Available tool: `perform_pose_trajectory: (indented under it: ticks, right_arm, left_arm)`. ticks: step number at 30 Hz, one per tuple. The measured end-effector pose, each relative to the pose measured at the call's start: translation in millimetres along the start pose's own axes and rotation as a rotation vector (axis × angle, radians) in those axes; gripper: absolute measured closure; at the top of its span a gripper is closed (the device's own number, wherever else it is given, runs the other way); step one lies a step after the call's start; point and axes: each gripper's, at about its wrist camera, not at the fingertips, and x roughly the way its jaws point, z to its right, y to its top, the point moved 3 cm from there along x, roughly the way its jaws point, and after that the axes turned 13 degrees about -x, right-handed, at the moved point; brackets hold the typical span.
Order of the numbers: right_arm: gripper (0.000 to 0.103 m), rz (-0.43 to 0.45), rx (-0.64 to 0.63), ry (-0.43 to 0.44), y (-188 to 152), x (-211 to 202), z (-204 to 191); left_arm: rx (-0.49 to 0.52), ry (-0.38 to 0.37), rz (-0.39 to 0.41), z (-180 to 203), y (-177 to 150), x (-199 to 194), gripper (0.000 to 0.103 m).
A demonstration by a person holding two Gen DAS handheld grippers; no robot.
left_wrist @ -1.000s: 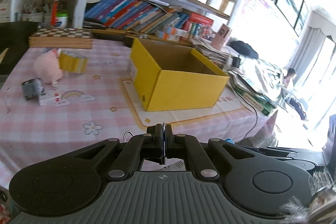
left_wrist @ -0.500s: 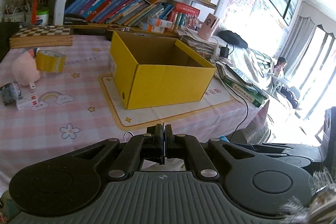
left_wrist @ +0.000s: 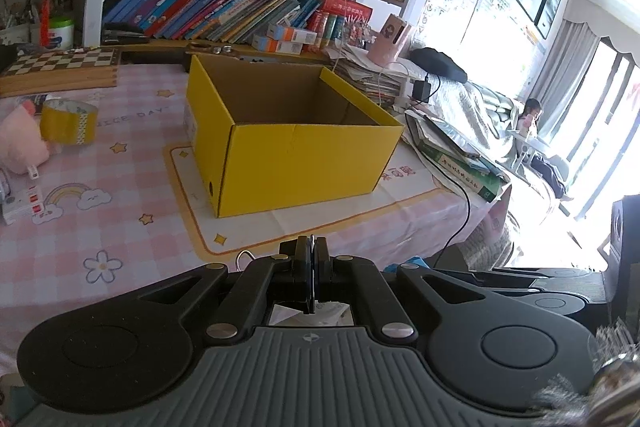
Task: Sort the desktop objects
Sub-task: 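Carry the binder clip and blue object with both tools toward the yellow box, then lower both tools into the yellow box and open both grippers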
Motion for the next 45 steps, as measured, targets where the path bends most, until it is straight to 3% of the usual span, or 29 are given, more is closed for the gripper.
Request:
perform_pose_trajectory:
  ticks: [15, 26, 31, 40, 45]
  right_arm:
    - [0.075, 0.044, -0.022, 0.01, 38.8, 18.9, 32.6]
    - [0.075, 0.182, -0.142, 0.058, 112.3, 33.9, 59.7]
    - [0.075, 0.185, -0.2, 0.112, 144.7, 58.0, 71.7]
    - [0.075, 0.165, -0.43, 0.153, 193.9, 110.1, 77.7]
    - [0.075, 0.073, -0.626, 0.164, 212.6, 156.0, 71.1]
  left_arm:
    - [0.017, 0.006, 0.079, 20.6, 37.4, 25.6, 0.102]
    - [0.019, 0.028, 0.189, 36.9, 90.2, 47.8, 0.102]
    - [0.011, 0.034, 0.215, 42.2, 118.6, 67.4, 0.102]
    - [0.035, 0.078, 0.138, 46.8, 164.6, 132.8, 0.102]
    - [0.06, 0.15, 0.053, 38.2, 179.1, 182.5, 0.102]
